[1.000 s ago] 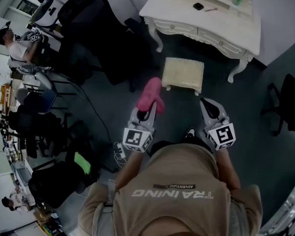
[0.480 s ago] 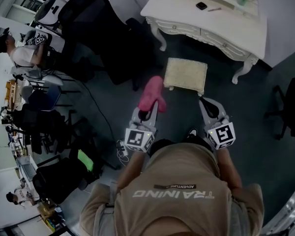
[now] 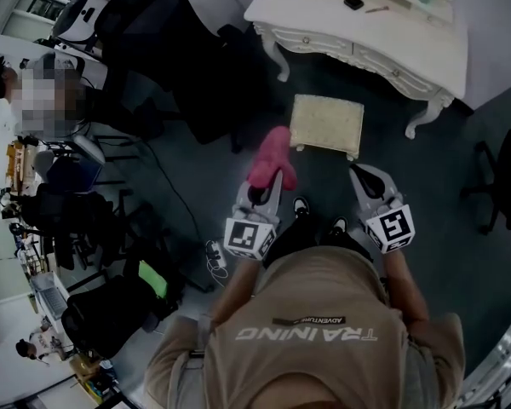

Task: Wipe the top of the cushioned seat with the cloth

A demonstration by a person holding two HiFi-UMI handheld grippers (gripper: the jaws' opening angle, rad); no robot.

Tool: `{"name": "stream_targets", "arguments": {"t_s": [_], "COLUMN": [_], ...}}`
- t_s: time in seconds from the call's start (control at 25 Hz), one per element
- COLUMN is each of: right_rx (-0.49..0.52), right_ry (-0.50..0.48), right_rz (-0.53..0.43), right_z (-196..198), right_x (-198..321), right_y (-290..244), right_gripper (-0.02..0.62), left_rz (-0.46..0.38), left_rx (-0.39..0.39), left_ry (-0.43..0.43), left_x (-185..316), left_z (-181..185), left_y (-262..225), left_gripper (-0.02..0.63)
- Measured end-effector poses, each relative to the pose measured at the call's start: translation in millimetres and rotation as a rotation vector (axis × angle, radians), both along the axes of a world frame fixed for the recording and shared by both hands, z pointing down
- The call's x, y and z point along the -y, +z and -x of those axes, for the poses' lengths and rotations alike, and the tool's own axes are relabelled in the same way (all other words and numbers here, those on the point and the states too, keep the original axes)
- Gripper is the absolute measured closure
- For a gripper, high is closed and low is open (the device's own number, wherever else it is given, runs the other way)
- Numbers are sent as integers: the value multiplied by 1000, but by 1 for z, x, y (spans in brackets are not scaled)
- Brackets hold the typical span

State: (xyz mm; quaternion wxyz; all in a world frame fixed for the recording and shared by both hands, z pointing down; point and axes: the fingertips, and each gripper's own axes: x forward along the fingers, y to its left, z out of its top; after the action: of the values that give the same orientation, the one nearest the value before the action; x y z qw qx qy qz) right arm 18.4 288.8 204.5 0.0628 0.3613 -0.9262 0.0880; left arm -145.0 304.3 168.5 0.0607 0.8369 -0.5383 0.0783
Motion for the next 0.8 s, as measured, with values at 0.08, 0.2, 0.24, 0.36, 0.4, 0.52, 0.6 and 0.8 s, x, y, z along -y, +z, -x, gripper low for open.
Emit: {"name": "stream_targets", "arguments": {"t_s": [0.08,0.2,0.24,0.36,0.4,0.52,0.6,0.8], "right_rx": [-31,-52,-52,-58,-61,-66,-60,-100], "right_ry": [9,39,48,81,94,132,152,195], "right_rz": [-25,-46,-51,-64,-65,-59,-42,-37], "right_z": [13,28,31,42,45,63,78,107], "right_x": [3,5,7,18,21,28,31,44], "right_y": [-8,-24,-31,-43,-46,-45,-40,-32], "right_gripper": [591,591,591,591,591,592,591,591], "left_rz": [-12,-10,-14,-41,-50,-56,-46,-17], "left_rx": [-24,-47,-46,-54,-63,-82,-91,-112], "left_ry": [18,57,71,104,114,145,169,207], "left_x": [2,6,10,29,34,44,50,61], "left_z": [14,30,34,47,51,67,79,111], "left_y": [2,4,2,-8,-10,-7,-3,10], "left_gripper": [565,565,565,565,565,566,565,565]}}
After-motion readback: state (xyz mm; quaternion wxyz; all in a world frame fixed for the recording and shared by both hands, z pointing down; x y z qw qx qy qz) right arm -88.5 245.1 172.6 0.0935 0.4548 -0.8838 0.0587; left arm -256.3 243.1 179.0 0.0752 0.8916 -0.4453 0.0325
